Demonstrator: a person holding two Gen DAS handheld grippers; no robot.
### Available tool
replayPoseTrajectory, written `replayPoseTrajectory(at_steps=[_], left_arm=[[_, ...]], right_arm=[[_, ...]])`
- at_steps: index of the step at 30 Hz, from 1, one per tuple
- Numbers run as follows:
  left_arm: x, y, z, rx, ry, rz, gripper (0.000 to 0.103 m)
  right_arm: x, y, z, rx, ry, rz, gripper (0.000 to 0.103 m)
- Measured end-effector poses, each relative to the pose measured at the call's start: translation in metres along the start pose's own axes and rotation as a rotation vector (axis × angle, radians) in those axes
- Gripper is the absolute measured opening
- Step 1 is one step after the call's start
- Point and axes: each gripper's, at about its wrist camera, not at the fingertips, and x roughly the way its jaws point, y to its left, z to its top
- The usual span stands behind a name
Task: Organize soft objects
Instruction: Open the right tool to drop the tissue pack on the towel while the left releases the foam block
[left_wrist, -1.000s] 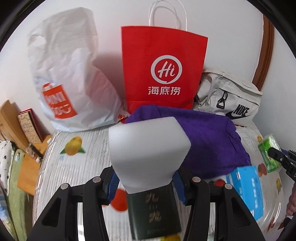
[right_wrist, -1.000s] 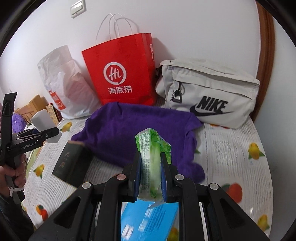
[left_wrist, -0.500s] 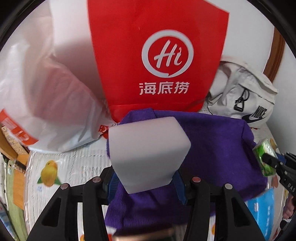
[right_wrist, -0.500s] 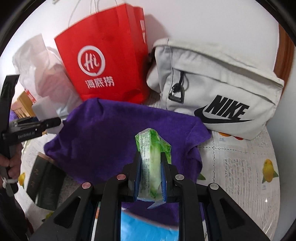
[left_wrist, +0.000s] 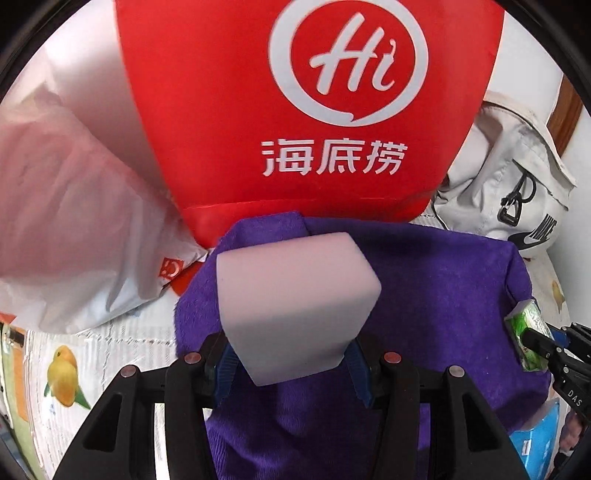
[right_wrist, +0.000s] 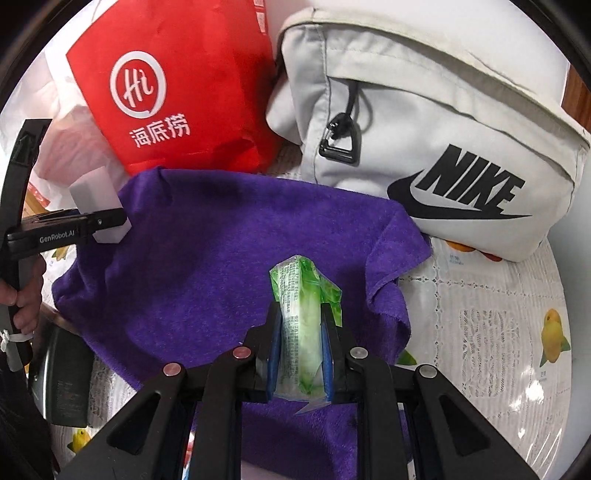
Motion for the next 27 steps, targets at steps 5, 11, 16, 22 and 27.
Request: replayPoseTrajectory(at_steps=[5,11,16,22,27], left_arm=[[0.007,-0.002,0.004,0.003,0.025,0.007,0.051],[0.016,-0.007,0.009,0.009,0.064,0.022,0.053],[0.015,-0.01,0.008,0.012,0.064,0.039,0.066],[-0.008,-0.007,0.003,0.0,0.028,0.069,0.076],[-0.028,-0.002,-0.001,-0.015,0.011,0.092,0.076]], right_arm=[[0.007,-0.002,-0.001,0.002,0.022,0.0,0.02],[0.007,-0.005,-0.003,0.016,0.038,0.016,0.026],[0.002,-0.006,-0.003,0.013,0.035,0.003,0.054],[-0.015,-0.004,-0.005,0.026,0.007,0.025,0.064],[-0.023,-0.002,-0.005,0.043,0.034,0.021,0.064]])
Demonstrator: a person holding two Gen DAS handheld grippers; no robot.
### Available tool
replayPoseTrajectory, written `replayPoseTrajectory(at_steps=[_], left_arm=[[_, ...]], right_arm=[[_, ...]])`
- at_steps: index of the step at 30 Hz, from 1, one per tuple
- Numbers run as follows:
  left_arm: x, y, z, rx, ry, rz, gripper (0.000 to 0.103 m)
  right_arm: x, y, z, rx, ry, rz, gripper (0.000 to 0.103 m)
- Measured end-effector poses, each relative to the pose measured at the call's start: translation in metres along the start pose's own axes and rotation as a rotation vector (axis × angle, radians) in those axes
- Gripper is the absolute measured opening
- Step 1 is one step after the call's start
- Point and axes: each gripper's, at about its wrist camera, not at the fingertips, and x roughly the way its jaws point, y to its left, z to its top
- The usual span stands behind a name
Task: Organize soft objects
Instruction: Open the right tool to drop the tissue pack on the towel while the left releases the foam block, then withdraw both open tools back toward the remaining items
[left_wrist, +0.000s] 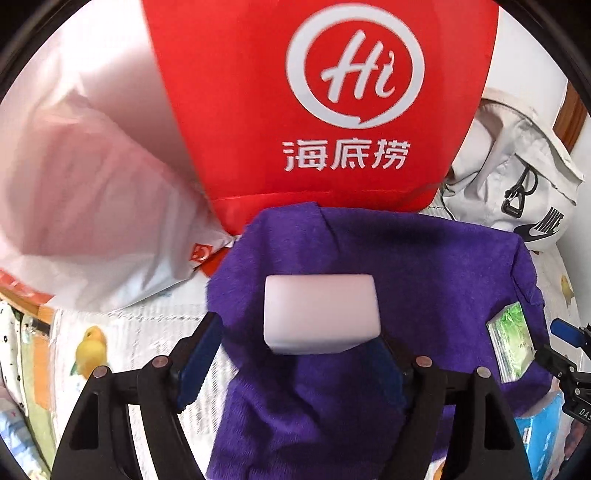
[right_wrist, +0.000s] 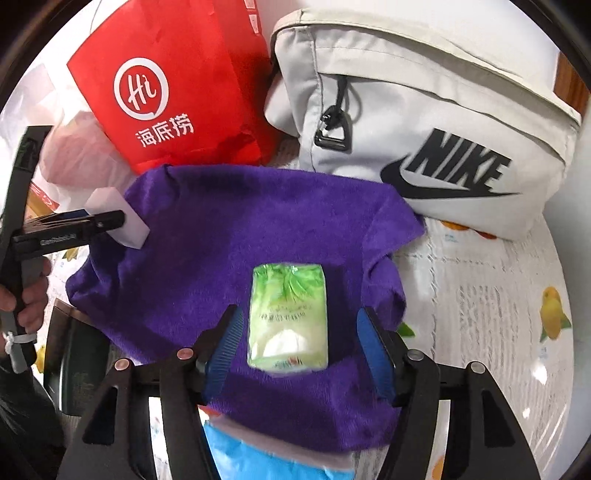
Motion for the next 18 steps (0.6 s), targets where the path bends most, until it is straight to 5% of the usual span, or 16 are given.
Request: replayPoseTrajectory(at_steps=[5,18], left_arm=[[-0.024,0.005,-0.012,0.006,-0.024,0.022,0.076],[-0.117,0.016,-0.077,-0.02,-0.151,-0.047,0.076]], right_arm=[[-0.022,0.003,-0.014,-0.007,-0.031,-0.025,0.072],[-0.09,0.028,-0.068,-0.05,-0.16,-0.016,0.072]])
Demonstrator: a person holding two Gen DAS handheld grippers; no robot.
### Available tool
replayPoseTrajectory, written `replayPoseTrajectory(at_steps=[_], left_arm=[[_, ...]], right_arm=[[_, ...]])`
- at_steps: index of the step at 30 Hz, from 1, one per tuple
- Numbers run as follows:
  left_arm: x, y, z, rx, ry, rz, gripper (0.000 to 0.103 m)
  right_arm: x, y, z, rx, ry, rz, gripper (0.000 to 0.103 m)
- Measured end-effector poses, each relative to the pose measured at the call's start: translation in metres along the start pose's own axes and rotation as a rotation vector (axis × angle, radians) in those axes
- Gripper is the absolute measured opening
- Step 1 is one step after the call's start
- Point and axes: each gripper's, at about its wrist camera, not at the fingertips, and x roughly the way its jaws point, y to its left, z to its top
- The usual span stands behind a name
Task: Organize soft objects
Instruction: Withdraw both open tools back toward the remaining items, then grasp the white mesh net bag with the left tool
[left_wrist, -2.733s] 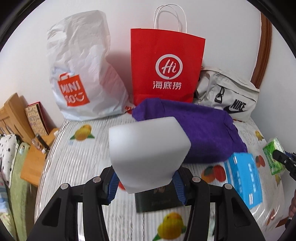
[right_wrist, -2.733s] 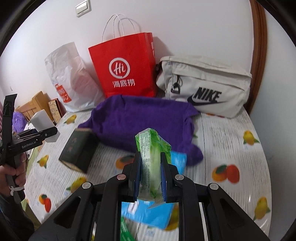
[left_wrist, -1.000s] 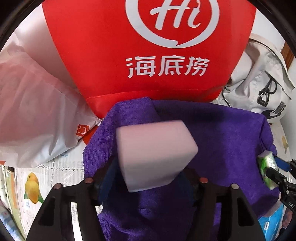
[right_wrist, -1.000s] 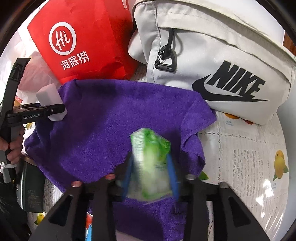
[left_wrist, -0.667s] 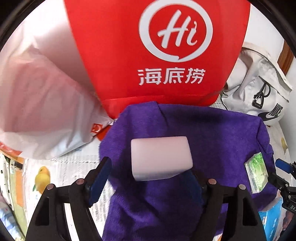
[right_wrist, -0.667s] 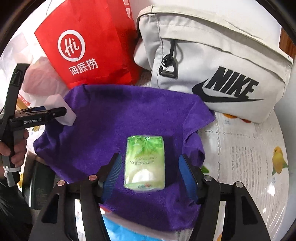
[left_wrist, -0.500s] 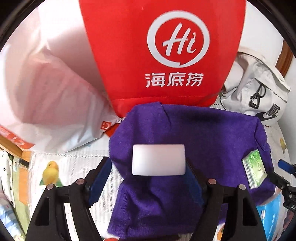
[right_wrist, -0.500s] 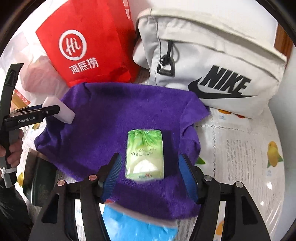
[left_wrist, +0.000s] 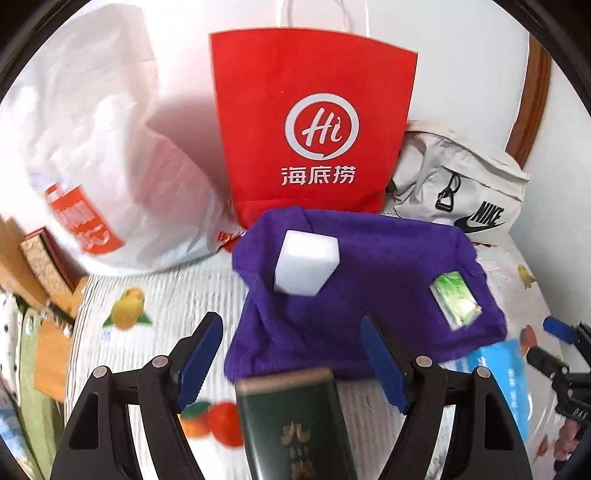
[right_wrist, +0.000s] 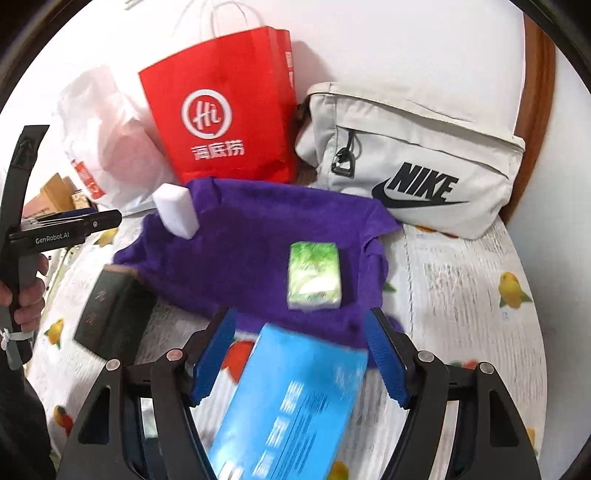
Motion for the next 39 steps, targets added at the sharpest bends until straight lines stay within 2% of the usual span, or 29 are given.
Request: replayPoseTrajectory(at_steps=[9,18,28,32,34,37,39], left_arm=[[-0.046,-0.011,-0.057,-0.012,0.02,-0.016,0.076],[-0.081,-0.03,-0.129,0.016,-0.018,-0.095,0.076],[-0.074,-0.057,-0.205,0.151,0.068,-0.152,0.078],[-0.067,-0.065,-0.224,0.199,0.107,-0.165,0.079],[-0.065,-0.069,-0.232,0.221,0.108,-0.183,0.083],[-0.058,-0.073,-0.241,0.243,0.127,-0.185,0.083],[-0.061,-0.071,-0.244,0.242,0.109,-0.198,0.081]], right_arm=[[-0.043,0.018,-0.04,0.022,-0.026,0.023,0.072],[-0.078,0.027,-0.09,0.039,-0.027,0.044,0.072],[-0.097,0.037,-0.144,0.029,-0.022,0.097,0.072],[-0.103,0.038,-0.157,0.036,-0.029,0.107,0.072],[-0.105,0.039,-0.164,0.037,-0.03,0.105,0.072],[-0.103,0.039,-0.173,0.042,-0.025,0.097,0.072],[-0.1,0.038,-0.177,0.052,-0.02,0.098,0.072]])
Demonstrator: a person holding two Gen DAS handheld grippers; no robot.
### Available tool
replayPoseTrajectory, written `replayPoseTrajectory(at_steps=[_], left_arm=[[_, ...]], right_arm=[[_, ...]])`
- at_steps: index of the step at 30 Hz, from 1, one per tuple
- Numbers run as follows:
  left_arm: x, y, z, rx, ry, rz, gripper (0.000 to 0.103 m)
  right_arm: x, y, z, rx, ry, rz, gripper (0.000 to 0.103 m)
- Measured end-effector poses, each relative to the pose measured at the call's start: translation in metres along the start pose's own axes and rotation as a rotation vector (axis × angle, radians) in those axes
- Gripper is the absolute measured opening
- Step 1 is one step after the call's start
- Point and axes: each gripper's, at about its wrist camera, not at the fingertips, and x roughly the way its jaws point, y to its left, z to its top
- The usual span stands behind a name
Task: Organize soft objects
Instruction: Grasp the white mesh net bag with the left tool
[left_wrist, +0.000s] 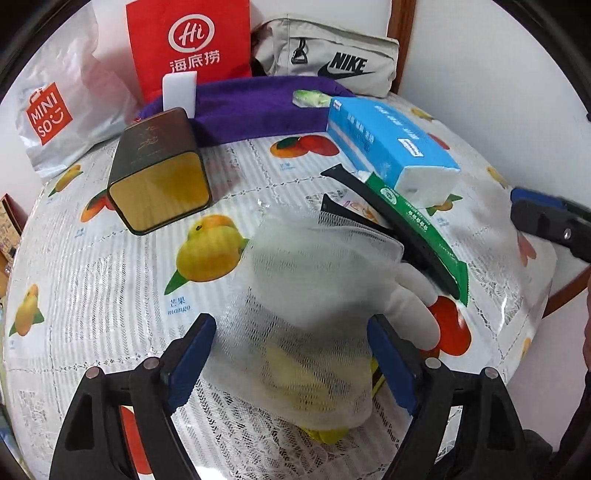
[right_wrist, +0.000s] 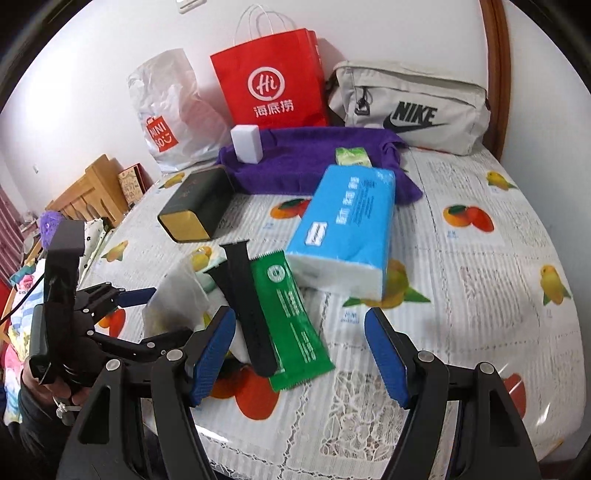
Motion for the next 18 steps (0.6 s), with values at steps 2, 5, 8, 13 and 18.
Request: replayPoseTrajectory(at_steps=[2,5,8,13,18], left_arm=[[-0.003,0.001,0.0,0.011,-0.015,-0.012,0.06],[-0.008,0.007,0.0,0.001,-0.02,-0.008,0.028],[-0.015,0.013,0.001,-0.01,-0.034,-0.02,0.018],[-0.028,0.032,0.005,-0.049,-0.074,0.021,0.013],[-0.035,0.06,0.008,-0.121,-0.103,0.047,0.013]], right_arm=[[0.002,-0.001,-0.004,0.007,0.006,0.005,0.072],[0.007,-0.003,-0.007,0.011,0.017,0.001,0.072],[0.011,-0.003,-0.008,0.014,0.018,0.014,0.072],[0.019,0.001,-0.008,-0.003,0.033,0.021,0.072],[0.028,0.004,-0.007,-0.023,0.053,0.024,0.072]])
